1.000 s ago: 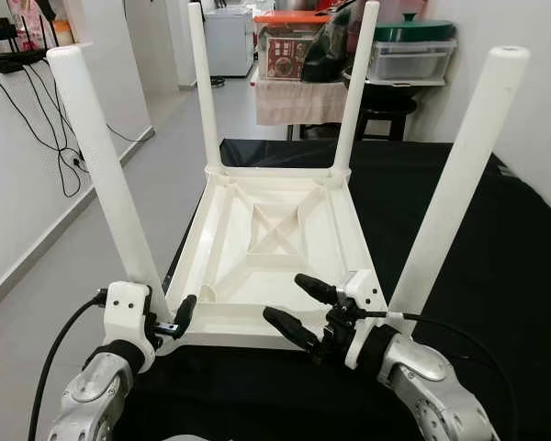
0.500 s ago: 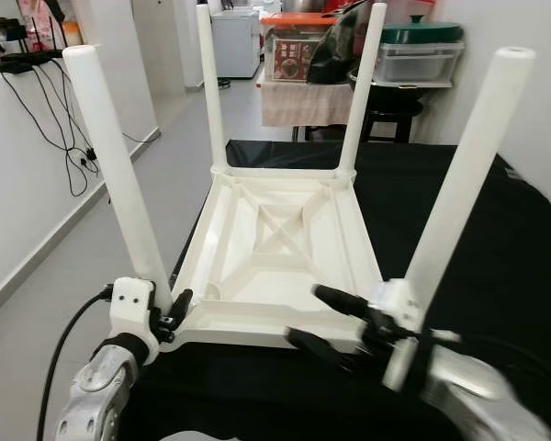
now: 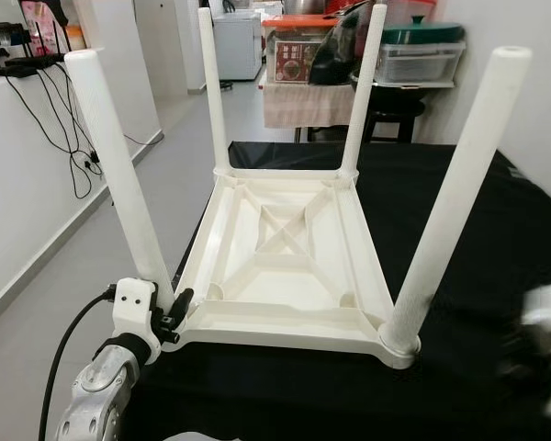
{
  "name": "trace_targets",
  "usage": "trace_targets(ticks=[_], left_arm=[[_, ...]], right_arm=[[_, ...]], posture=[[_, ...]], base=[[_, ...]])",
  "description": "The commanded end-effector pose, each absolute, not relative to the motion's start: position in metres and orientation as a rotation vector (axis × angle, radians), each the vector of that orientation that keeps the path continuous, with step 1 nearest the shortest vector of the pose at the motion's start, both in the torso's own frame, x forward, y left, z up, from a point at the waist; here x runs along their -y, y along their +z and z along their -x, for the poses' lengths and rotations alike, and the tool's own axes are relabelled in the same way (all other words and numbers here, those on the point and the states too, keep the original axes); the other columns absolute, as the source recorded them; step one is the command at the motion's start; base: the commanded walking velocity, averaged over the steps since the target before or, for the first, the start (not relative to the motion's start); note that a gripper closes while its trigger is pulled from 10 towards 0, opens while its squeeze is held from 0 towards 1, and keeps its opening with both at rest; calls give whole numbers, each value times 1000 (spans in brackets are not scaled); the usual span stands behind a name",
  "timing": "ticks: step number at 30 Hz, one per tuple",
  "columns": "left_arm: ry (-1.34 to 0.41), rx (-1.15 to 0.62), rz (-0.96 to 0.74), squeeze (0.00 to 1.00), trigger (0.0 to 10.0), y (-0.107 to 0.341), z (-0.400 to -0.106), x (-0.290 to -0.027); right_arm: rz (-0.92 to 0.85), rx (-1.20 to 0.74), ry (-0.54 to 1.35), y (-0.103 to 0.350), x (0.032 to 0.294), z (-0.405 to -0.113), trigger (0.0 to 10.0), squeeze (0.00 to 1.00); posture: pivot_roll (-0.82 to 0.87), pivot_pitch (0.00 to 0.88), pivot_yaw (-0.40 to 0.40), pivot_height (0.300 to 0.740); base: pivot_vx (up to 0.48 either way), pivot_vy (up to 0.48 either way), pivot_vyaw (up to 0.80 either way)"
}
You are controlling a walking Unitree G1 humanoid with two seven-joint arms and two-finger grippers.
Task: Building children table
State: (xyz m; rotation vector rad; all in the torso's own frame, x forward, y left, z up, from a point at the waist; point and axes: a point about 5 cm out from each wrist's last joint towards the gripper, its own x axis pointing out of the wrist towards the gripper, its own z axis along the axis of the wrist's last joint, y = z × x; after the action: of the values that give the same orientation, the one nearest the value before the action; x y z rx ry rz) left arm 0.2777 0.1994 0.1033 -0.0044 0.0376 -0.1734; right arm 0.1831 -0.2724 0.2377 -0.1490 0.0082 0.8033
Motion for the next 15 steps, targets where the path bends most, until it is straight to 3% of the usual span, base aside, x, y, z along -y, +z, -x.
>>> trace_targets(ticks=[1, 4, 7, 12, 13, 14, 15], left_arm=[[-176, -44, -4, 0, 0, 101, -279, -201], [-178, -41, -4, 0, 0, 101, -279, -201], [-180, -30, -6, 0, 0, 103, -280, -201], [-179, -26, -7, 0, 0, 104, -281, -201], [-176, -24, -9, 0, 3451, 105, -281, -201], [-175, -23, -12, 0, 10000, 105, -281, -201], [-175, -23, -13, 0, 10000, 105, -281, -201]], right_arm=[[128, 10, 789, 245, 278, -182, 10000, 0], [127, 46, 756, 252, 284, -183, 10000, 0], [62, 269, 638, 284, 294, -196, 10000, 0], [21, 339, 631, 296, 287, -203, 10000, 0], [19, 340, 606, 300, 280, -211, 10000, 0], [11, 356, 647, 304, 268, -214, 10000, 0], [7, 361, 665, 305, 265, -214, 10000, 0]], posture=[[-166, 0, 10, 740], [-166, 0, 10, 740], [-159, 0, 10, 740], [-159, 0, 10, 740], [-155, 0, 10, 740], [-151, 0, 7, 740], [-151, 0, 7, 740]], base=[[0, 0, 0], [0, 0, 0], [0, 0, 0], [0, 0, 0], [0, 0, 0], [0, 0, 0], [0, 0, 0]])
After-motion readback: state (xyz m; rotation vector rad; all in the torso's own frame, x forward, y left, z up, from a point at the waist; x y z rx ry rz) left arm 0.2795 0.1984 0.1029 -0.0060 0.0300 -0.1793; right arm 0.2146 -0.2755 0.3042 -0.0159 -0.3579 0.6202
